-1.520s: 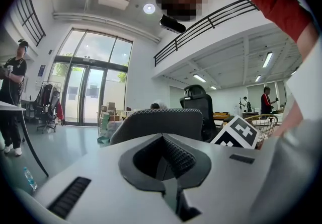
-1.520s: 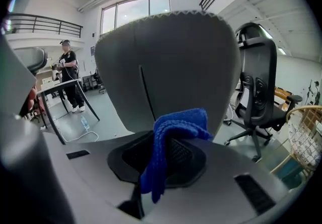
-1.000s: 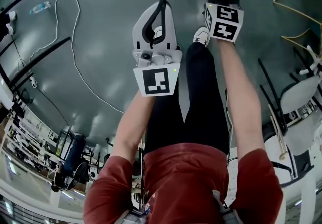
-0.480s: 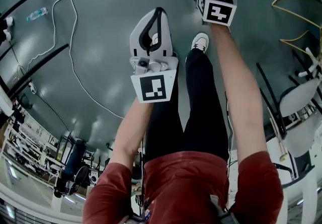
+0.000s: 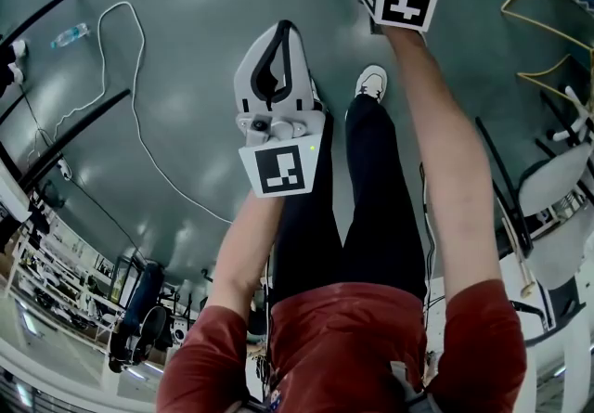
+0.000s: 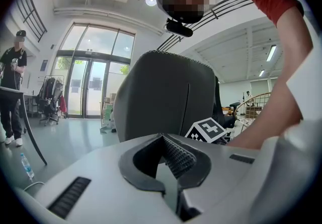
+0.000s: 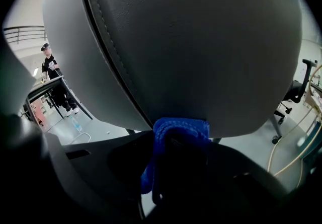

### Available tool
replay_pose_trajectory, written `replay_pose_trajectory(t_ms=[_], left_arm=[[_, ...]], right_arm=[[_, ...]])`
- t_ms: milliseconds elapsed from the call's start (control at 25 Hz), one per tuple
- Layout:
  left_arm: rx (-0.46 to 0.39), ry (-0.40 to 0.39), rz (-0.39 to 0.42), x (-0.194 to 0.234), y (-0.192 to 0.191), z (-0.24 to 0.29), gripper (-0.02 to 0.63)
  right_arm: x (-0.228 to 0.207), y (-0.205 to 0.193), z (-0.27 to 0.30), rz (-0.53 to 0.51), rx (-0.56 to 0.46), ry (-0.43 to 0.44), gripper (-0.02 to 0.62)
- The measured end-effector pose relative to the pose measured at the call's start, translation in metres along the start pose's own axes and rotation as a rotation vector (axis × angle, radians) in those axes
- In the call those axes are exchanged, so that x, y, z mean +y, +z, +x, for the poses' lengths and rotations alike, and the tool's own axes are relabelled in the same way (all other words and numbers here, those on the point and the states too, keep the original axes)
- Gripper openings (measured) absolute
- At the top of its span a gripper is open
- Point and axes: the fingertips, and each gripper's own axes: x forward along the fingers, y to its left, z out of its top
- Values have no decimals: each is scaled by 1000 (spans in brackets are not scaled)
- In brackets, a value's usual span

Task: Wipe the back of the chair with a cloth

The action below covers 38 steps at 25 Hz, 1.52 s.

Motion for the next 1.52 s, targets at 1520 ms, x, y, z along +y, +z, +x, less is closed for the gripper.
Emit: replay_pose_trajectory(t_ms=[1520], left_arm=[[9,84,13,-4,248,-86,14]], right_arm=[[75,185,-279,-57,-122,104,61]])
